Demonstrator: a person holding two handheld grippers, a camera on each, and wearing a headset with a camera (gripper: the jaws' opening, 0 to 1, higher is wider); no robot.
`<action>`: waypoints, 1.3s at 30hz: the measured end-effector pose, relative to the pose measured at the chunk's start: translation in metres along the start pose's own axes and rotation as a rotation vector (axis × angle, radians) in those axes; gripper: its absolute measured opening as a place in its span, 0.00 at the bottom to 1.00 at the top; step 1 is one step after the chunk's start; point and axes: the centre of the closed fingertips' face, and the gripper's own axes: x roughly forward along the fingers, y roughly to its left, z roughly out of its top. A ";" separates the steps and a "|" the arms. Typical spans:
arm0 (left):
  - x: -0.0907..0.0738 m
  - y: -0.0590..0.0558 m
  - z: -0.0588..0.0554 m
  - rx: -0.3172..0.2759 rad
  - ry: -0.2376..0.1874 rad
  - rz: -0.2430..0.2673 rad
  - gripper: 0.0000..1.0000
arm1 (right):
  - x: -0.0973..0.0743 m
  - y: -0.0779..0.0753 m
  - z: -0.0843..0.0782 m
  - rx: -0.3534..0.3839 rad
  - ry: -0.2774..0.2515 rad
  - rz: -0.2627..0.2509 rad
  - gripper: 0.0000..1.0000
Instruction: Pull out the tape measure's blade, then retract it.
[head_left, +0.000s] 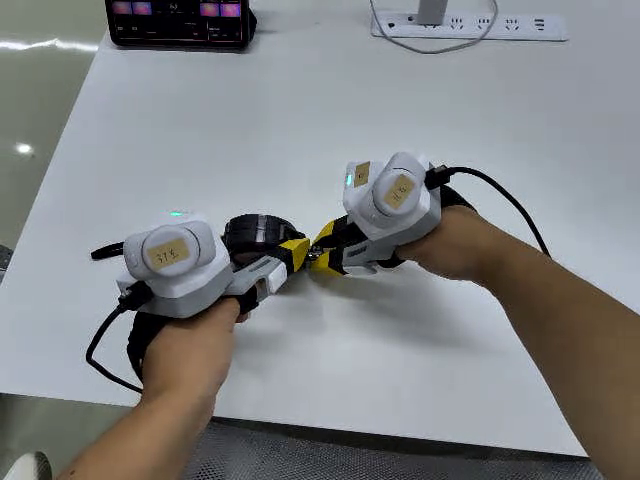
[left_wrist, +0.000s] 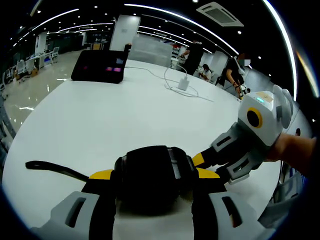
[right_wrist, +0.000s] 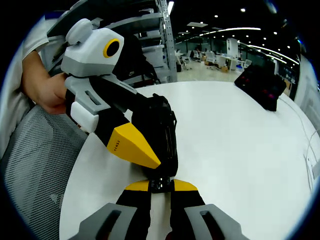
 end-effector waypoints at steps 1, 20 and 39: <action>0.000 0.000 0.000 0.001 0.000 0.000 0.57 | 0.001 0.000 0.000 -0.001 0.001 -0.001 0.11; 0.000 0.000 0.000 -0.002 -0.001 -0.006 0.58 | 0.002 0.001 0.001 0.008 -0.008 -0.004 0.12; 0.001 -0.001 0.001 -0.008 -0.014 -0.013 0.59 | -0.015 0.000 0.003 0.033 -0.034 -0.013 0.14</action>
